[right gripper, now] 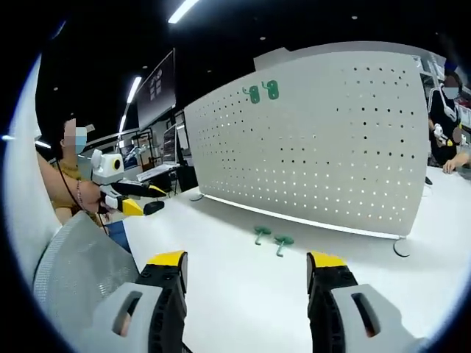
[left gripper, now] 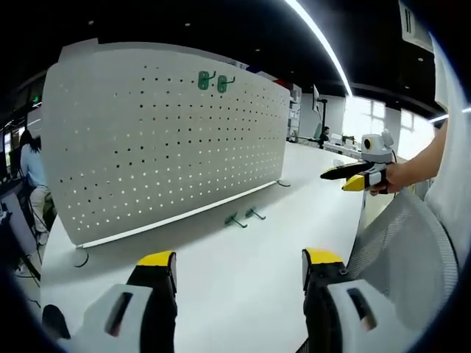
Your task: Insert the hook assembly into the mounting plate slot until the hook locks in place.
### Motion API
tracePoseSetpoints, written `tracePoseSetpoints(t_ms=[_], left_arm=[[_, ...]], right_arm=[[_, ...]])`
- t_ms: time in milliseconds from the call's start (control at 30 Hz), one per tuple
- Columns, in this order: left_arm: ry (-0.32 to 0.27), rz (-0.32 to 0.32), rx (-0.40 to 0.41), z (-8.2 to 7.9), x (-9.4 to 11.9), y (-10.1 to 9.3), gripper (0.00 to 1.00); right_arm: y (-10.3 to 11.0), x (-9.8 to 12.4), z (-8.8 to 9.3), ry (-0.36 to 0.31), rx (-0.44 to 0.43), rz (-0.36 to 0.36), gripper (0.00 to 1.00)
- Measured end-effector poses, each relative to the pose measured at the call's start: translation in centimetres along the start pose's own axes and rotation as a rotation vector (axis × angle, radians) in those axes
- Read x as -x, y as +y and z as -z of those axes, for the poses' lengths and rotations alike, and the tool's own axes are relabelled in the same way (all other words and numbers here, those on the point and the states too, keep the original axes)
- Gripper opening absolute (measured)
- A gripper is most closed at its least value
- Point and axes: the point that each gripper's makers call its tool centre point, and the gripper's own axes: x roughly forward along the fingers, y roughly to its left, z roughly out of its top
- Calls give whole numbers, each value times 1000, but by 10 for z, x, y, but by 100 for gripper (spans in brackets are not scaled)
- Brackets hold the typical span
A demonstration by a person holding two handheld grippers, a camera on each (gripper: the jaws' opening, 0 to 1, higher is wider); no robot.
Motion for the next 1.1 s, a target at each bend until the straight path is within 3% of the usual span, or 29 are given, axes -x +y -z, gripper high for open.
tracePoseSetpoints(t_ms=[700,1100], left_arm=[[18,2,12,8,0,-1,71],[87,57,-66,1,-28,8,70]], right_arm=[[-2,5,6,11,-26,21,64],[-3,11,6,8,-31,26,65]])
